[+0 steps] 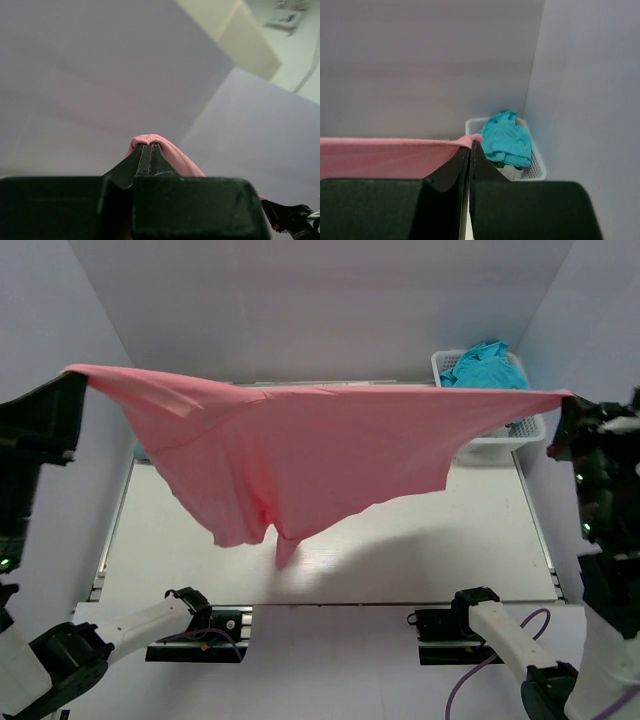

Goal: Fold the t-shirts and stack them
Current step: Flatten out the tshirt

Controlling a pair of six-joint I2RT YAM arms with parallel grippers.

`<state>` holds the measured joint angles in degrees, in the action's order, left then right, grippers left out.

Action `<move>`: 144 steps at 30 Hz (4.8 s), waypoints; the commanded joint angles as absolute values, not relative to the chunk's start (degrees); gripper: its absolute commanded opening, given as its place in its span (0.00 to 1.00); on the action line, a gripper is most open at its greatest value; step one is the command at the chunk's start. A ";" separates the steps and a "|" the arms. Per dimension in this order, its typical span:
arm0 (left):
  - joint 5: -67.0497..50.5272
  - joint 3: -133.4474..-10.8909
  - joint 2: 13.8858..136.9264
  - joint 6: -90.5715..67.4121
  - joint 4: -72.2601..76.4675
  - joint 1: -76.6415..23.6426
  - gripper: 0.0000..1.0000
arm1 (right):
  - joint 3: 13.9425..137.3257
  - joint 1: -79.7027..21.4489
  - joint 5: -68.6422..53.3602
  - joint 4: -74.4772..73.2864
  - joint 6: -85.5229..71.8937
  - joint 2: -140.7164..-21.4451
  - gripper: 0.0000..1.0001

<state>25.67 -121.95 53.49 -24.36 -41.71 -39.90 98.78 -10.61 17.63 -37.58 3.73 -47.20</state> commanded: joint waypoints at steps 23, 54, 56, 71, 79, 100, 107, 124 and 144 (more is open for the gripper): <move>40.24 -100.13 68.98 -16.44 -28.14 -38.94 0.00 | 74.99 -10.46 17.76 -31.39 -5.53 -48.59 0.00; 25.60 -105.64 108.29 -26.44 -38.30 -21.71 1.00 | 69.82 -9.49 5.36 -21.53 -12.21 -85.19 0.90; 22.26 -103.20 106.45 -28.99 -42.08 -21.71 1.00 | 67.60 -10.11 4.83 -22.41 -12.83 -80.89 0.90; 9.31 -74.08 99.65 -35.60 -30.76 -23.29 1.00 | 51.41 -14.33 2.02 -18.81 -16.26 -81.29 0.90; 16.07 -84.45 115.91 -36.65 -33.91 -20.92 1.00 | 62.30 -15.12 8.79 -20.30 -16.00 -101.91 0.90; 7.56 -122.18 132.56 -23.20 -39.46 -13.97 1.00 | 99.77 -15.11 12.30 -30.68 -7.38 -118.51 0.90; 9.23 -111.73 120.34 -24.61 -44.21 -16.69 1.00 | 84.32 -15.91 13.09 -32.78 -9.83 -107.15 0.90; 2.81 -73.04 104.41 -31.99 -30.59 -19.51 1.00 | 66.37 -18.90 14.50 -34.54 -17.84 -102.22 0.90; 9.13 -62.67 104.85 -34.45 -30.41 -18.28 1.00 | 42.74 -15.38 24.71 -43.32 -35.23 -75.53 0.90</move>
<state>6.76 -65.54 104.12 -33.63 -27.70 -18.98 46.72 -15.88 22.15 -37.21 -29.74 -81.95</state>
